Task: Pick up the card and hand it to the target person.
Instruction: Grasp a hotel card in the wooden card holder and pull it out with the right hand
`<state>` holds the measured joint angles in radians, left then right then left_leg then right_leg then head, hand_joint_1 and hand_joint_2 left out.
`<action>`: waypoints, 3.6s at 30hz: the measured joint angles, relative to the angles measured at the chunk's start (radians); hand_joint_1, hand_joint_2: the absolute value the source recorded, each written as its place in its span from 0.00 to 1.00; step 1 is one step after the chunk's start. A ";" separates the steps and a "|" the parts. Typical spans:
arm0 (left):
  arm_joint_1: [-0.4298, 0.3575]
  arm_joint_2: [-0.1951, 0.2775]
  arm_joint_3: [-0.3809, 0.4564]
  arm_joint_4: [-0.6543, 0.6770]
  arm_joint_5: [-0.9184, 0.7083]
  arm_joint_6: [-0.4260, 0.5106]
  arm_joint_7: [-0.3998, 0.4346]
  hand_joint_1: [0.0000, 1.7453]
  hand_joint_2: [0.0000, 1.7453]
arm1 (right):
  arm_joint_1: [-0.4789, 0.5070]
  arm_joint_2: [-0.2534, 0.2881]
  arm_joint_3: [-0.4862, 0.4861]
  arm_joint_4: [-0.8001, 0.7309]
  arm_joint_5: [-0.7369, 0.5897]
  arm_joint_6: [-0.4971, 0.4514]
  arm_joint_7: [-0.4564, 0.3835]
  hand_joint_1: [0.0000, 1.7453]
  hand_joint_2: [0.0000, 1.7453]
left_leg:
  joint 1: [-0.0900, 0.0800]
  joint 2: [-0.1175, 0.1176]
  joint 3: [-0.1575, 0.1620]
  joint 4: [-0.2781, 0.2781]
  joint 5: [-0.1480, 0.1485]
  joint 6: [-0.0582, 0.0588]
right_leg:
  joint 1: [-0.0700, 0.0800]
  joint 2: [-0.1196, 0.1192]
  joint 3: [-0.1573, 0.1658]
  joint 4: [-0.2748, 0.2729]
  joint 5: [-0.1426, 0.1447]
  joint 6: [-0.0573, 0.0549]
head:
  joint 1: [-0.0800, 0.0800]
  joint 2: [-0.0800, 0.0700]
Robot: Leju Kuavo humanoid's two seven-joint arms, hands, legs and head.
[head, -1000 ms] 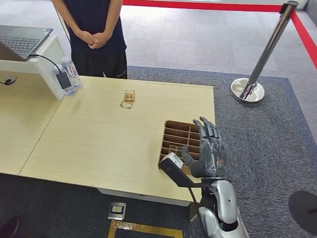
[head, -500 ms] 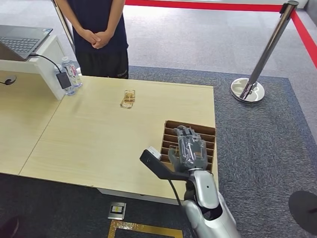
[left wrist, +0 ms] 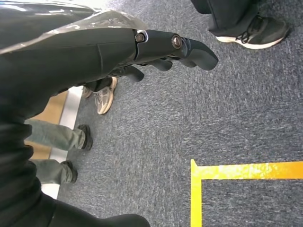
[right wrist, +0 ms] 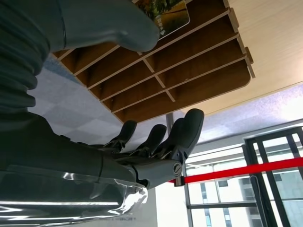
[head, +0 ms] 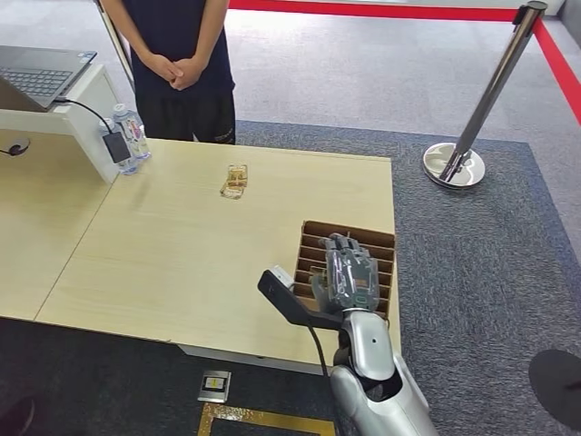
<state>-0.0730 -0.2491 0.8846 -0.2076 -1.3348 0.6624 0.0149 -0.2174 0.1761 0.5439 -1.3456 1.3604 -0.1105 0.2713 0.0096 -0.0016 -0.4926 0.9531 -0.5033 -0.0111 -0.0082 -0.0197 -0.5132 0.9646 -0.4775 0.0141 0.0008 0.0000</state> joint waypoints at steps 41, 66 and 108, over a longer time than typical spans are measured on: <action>-0.001 -0.005 -0.004 0.000 0.007 -0.010 0.006 0.00 1.00 | -0.104 0.090 0.005 0.276 0.082 -0.003 0.091 0.36 1.00 | 0.000 0.000 -0.001 0.000 0.000 0.000 | 0.000 0.000 -0.001 0.000 0.000 0.000 | 0.000 0.000; -0.001 -0.005 -0.005 0.000 -0.002 -0.010 0.010 0.00 1.00 | -0.113 0.089 -0.019 0.328 0.133 -0.032 0.136 0.39 1.00 | 0.000 0.000 -0.002 0.000 0.000 0.000 | 0.000 0.000 -0.003 0.000 0.000 0.000 | 0.000 0.000; 0.000 -0.005 -0.006 0.000 0.014 -0.011 0.018 0.00 1.00 | -0.111 0.104 -0.031 0.364 0.124 -0.048 0.077 0.95 1.00 | 0.000 0.000 -0.003 0.000 0.000 0.000 | 0.000 0.000 -0.003 0.000 0.000 0.000 | 0.000 0.000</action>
<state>-0.0733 -0.2537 0.8789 -0.2075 -1.3206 0.6511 0.0324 -0.3283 0.2803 0.5130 -0.9813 1.4847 -0.1585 0.3488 0.0096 -0.0015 -0.4955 0.9532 -0.5032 -0.0111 -0.0081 -0.0197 -0.5162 0.9647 -0.4775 0.0140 0.0008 0.0000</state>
